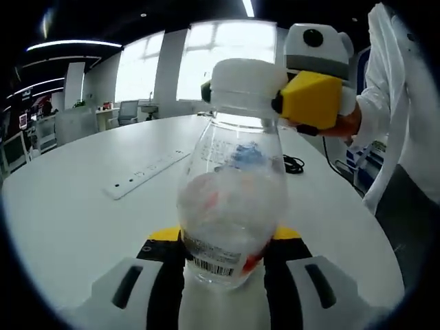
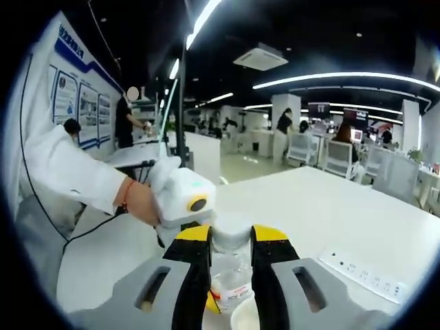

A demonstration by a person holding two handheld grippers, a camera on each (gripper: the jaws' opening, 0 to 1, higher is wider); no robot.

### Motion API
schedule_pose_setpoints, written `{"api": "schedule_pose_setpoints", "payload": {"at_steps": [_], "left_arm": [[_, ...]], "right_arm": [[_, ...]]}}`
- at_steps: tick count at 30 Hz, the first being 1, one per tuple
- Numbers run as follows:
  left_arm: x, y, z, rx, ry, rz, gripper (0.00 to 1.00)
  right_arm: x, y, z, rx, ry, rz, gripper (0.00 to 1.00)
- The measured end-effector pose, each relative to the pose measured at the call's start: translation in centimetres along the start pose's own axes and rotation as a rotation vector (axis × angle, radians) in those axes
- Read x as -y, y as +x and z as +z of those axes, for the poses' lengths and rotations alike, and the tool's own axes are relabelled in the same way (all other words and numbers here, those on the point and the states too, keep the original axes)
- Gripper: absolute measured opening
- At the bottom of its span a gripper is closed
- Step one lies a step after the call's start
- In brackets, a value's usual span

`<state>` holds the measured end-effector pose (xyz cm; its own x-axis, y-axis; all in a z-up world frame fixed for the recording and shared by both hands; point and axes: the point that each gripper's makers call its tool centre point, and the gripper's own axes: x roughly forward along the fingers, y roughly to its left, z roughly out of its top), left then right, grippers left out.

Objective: Arrange the tabletop items into an orderly group along one side of the table until the central work area is clear of visible clutter.

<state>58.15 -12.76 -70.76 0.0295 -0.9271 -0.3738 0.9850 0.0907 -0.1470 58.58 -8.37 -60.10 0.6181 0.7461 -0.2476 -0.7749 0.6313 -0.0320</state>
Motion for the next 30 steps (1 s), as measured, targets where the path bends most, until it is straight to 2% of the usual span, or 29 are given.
{"api": "schedule_pose_setpoints", "payload": {"at_steps": [16,30], "left_arm": [[0.2,-0.3,0.1,-0.009,0.001,0.012,0.45],[0.0,-1.0,0.5,-0.003,-0.016,0.033,0.51]], "right_arm": [[0.0,-0.5,0.3,0.013,0.004,-0.017,0.2],[0.5,-0.7,0.7,0.021,0.015,-0.035,0.27]]}}
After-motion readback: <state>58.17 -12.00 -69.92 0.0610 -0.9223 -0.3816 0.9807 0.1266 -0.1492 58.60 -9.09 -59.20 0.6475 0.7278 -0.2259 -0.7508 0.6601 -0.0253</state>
